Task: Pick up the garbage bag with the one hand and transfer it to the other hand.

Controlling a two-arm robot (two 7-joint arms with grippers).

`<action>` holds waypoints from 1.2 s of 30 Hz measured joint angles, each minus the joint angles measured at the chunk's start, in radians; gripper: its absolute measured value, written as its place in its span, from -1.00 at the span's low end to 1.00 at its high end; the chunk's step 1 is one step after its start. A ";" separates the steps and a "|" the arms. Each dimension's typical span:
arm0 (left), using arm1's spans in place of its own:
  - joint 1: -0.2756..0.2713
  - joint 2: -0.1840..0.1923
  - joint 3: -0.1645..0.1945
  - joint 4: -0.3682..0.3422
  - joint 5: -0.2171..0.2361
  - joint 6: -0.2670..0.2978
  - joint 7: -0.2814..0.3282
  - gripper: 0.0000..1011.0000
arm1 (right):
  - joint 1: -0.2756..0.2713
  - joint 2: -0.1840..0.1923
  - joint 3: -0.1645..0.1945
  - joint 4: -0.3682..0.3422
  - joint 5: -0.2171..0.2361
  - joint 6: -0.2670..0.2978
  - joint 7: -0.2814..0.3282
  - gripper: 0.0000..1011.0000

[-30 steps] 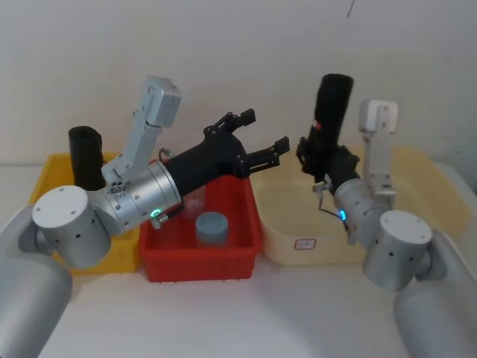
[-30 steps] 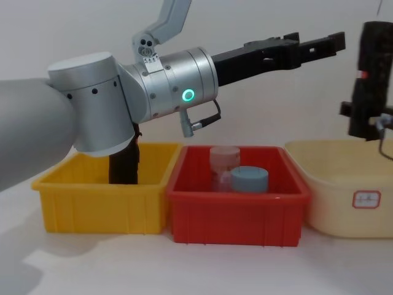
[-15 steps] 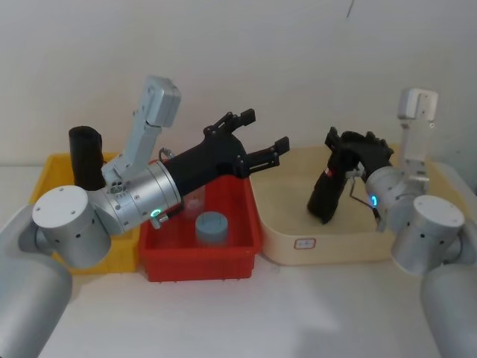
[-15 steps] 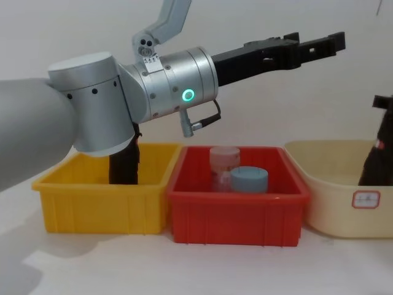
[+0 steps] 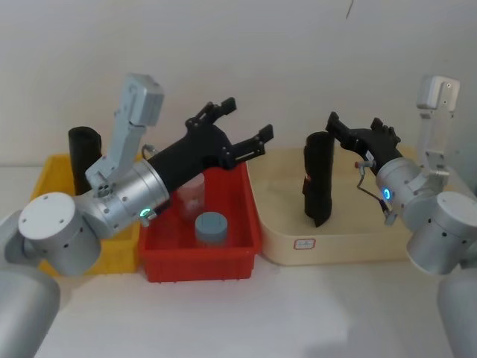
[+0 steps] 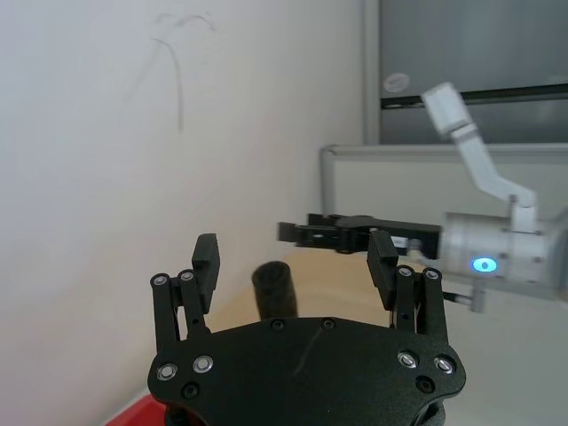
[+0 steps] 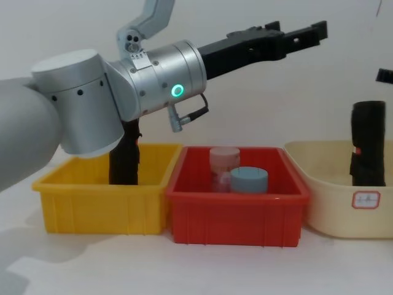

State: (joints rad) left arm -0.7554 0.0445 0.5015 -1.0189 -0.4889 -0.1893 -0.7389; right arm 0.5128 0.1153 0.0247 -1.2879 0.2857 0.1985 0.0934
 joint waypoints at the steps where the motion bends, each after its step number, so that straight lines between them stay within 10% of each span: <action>1: 0.009 0.005 -0.003 -0.016 0.006 -0.005 0.019 0.98 | -0.004 0.000 0.000 -0.009 0.003 0.002 0.004 0.98; 36: 0.385 0.135 -0.165 -0.526 0.211 -0.065 0.490 0.98 | -0.194 -0.004 -0.190 -0.277 0.043 0.112 0.144 0.98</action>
State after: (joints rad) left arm -0.3706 0.1800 0.3369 -1.5447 -0.2775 -0.2548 -0.2484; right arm 0.3185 0.1116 -0.1649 -1.5644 0.3291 0.3103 0.2379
